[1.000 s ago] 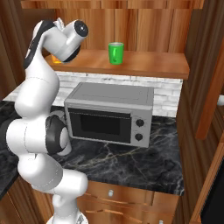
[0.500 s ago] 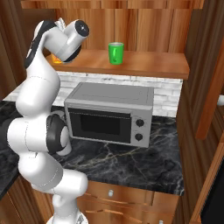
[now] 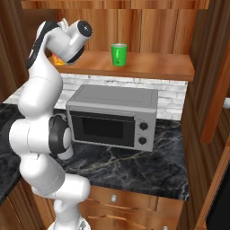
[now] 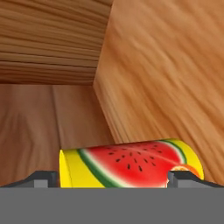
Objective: There is a tray on the dining counter. Grab the cup, mug, and pitcher and place them on the tray. The pitcher may be placed next to the tray if it cannot fit the tray.
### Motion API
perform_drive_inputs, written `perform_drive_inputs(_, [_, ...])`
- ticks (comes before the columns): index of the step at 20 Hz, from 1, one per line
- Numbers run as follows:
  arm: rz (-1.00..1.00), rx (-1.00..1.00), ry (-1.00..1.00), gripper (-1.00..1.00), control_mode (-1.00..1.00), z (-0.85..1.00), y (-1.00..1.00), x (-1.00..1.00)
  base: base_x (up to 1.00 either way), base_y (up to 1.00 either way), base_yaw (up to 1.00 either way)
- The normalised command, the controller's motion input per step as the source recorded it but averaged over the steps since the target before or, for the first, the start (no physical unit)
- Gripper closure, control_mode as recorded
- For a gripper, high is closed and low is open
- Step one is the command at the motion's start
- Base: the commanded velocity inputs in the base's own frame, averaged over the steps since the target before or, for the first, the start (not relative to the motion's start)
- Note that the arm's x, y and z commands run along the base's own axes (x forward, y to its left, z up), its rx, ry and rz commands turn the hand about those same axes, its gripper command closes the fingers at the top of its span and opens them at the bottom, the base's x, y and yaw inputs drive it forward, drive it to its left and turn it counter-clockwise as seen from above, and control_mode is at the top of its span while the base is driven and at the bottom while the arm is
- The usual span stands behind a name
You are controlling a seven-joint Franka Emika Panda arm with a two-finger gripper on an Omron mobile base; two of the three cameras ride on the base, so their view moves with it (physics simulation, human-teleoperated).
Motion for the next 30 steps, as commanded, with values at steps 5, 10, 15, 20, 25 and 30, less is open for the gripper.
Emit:
perform_drive_inputs(5, [0.00,0.00,0.04,-1.00,-1.00,0.00,0.00,0.00,0.00,0.00,0.00])
perform_drive_inputs(10, [0.00,-0.01,0.05,-1.00,-1.00,0.00,0.00,0.00,0.00,0.00,0.00])
perform_drive_inputs(15, [0.01,-0.01,0.08,-1.00,-1.00,0.00,0.00,0.00,0.00,0.00,0.00])
perform_drive_inputs(20, [0.04,-0.01,0.10,-1.00,-1.00,-0.02,0.00,0.00,0.00,0.00,0.00])
perform_drive_inputs(25, [0.01,0.00,0.05,-1.00,-1.00,-0.07,0.00,0.00,0.00,0.00,0.00])
perform_drive_inputs(30, [0.00,0.00,0.00,1.00,-1.00,-0.19,0.00,0.00,0.00,0.00,0.00])
